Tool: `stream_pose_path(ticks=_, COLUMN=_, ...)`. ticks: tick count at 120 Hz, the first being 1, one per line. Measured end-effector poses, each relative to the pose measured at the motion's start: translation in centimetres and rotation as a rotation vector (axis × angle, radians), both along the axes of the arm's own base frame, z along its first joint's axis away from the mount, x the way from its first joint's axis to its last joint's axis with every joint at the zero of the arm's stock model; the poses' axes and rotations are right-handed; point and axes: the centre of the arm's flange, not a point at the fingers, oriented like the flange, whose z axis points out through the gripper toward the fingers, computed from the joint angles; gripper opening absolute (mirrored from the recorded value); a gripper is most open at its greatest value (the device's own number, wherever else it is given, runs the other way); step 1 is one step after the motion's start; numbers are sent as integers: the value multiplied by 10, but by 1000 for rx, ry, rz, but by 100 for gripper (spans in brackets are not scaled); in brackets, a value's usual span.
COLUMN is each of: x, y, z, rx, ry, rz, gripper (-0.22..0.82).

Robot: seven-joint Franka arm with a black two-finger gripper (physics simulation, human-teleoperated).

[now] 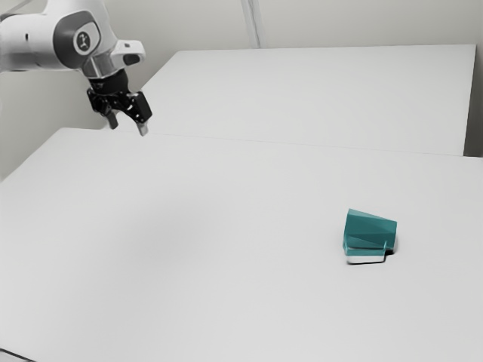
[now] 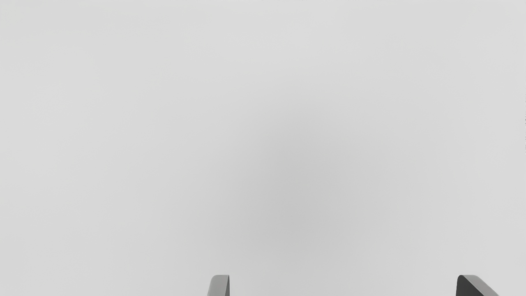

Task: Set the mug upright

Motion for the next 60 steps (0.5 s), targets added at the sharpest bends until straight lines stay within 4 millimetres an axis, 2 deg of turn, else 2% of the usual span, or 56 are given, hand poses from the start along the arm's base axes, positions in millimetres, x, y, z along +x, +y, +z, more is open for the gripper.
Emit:
stream_pose_path(ticks=21, x=6, y=4, z=0, rx=2, ry=-51, rz=-5, gripper=60)
stream_pose_path(ticks=32, x=20, y=3, z=-15, rx=-17, ry=-78, rz=-3, gripper=60)
stream_pose_path(ticks=39, x=34, y=-2, z=-32, rx=-30, ry=-94, rz=-8, gripper=60)
stream_pose_path(ticks=45, x=46, y=-10, z=-50, rx=-53, ry=-106, rz=-13, gripper=60)
stream_pose_path(ticks=53, x=58, y=-35, z=-65, rx=-79, ry=-129, rz=-39, gripper=60)
stream_pose_path(ticks=60, x=54, y=-61, z=-81, rx=-102, ry=-138, rz=-66, gripper=60)
